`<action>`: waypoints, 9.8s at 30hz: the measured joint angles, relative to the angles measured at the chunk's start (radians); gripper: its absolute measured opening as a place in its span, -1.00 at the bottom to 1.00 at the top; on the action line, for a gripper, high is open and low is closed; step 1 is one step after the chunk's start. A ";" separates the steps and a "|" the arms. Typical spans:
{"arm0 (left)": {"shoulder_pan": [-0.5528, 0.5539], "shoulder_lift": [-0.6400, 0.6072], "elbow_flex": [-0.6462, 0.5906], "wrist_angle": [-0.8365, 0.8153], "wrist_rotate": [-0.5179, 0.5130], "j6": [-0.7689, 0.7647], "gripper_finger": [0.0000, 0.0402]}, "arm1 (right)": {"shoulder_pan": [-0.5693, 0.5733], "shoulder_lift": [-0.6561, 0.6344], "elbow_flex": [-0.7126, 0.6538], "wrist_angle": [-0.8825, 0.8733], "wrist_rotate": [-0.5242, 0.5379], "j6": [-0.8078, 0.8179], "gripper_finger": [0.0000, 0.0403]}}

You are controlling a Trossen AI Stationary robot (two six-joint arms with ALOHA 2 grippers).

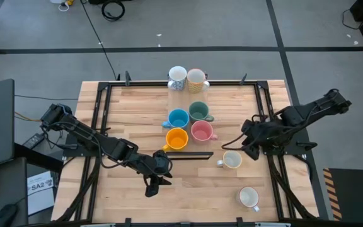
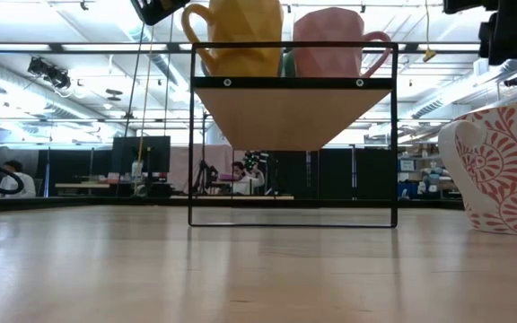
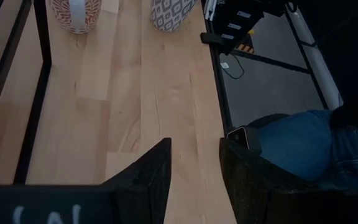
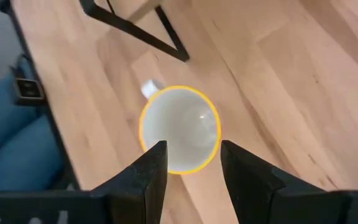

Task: Place coffee mugs
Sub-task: Put the yellow patterned mug on the shelf, then put the red patterned mug on the shelf

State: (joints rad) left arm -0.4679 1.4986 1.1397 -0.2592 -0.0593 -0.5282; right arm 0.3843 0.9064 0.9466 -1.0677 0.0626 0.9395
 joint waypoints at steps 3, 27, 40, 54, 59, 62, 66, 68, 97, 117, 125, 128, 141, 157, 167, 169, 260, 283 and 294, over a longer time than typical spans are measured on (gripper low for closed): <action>0.000 0.000 0.000 0.000 0.000 -0.002 -0.29 | 0.000 0.041 0.000 0.002 0.004 -0.030 -0.23; 0.000 0.000 0.000 0.000 0.000 -0.001 -0.29 | 0.000 0.354 0.000 0.002 0.007 -0.139 -0.23; 0.000 0.000 0.000 0.000 0.000 0.000 -0.29 | 0.000 0.390 0.000 -0.005 0.027 -0.150 -0.23; 0.000 0.000 0.000 0.000 0.000 0.000 -0.29 | 0.000 0.458 -0.002 -0.004 0.049 -0.155 -0.23; 0.000 0.000 0.000 0.001 0.000 0.000 -0.29 | -0.002 0.486 -0.002 -0.004 0.048 -0.157 -0.31; 0.000 0.000 0.000 0.001 0.000 0.000 -0.29 | -0.002 0.496 -0.002 -0.001 0.044 -0.157 -0.40; 0.000 0.000 0.000 0.001 0.000 -0.001 -0.29 | -0.002 0.499 -0.002 -0.001 0.041 -0.157 -0.59; 0.000 0.000 0.000 0.002 0.000 -0.001 -0.29 | -0.002 0.499 -0.002 0.001 0.041 -0.157 -0.71; -0.014 -0.247 0.000 -0.430 0.045 0.059 -0.30 | -0.098 0.435 0.471 -0.326 -0.135 -0.237 -0.86; 0.093 -0.314 -0.002 -0.689 -0.078 0.340 -0.30 | -0.497 0.452 0.932 -0.174 -0.129 -0.481 -0.86; 0.174 -0.322 -0.002 -0.674 -0.045 0.428 -0.30 | -0.652 0.620 1.095 -0.167 -0.203 -0.685 -0.86; 0.192 -0.323 -0.002 -0.656 -0.020 0.446 -0.30 | -0.697 0.704 1.171 -0.166 -0.214 -0.765 -0.86; 0.203 -0.323 -0.002 -0.648 -0.013 0.454 -0.30 | -0.807 0.971 1.331 -0.169 -0.214 -0.921 -0.86; 0.202 -0.323 -0.002 -0.641 0.004 0.454 -0.30 | -0.812 1.024 1.321 -0.206 -0.160 -0.962 -0.86; 0.202 -0.323 -0.002 -0.640 0.005 0.454 -0.30 | -0.804 1.022 1.255 -0.192 -0.157 -0.961 -0.86; 0.202 -0.322 -0.002 -0.632 0.005 0.453 -0.30 | -0.804 1.024 1.240 -0.191 -0.157 -0.961 -0.86; 0.203 -0.322 -0.002 -0.628 -0.187 0.454 -0.30 | -0.784 1.022 1.123 -0.048 -0.138 -0.958 -0.70; 0.203 -0.322 -0.002 -0.628 -0.167 0.433 -0.30 | -0.801 1.013 1.129 -0.011 -0.161 -0.962 -0.42; 0.203 -0.322 -0.002 -0.628 -0.164 0.430 -0.30 | -0.775 0.922 1.220 -0.058 -0.169 -0.883 -0.42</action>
State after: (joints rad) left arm -0.2649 1.1763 1.1378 -0.8875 -0.2237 -0.0984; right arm -0.3902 1.8288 2.1666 -1.1256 -0.1063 0.0567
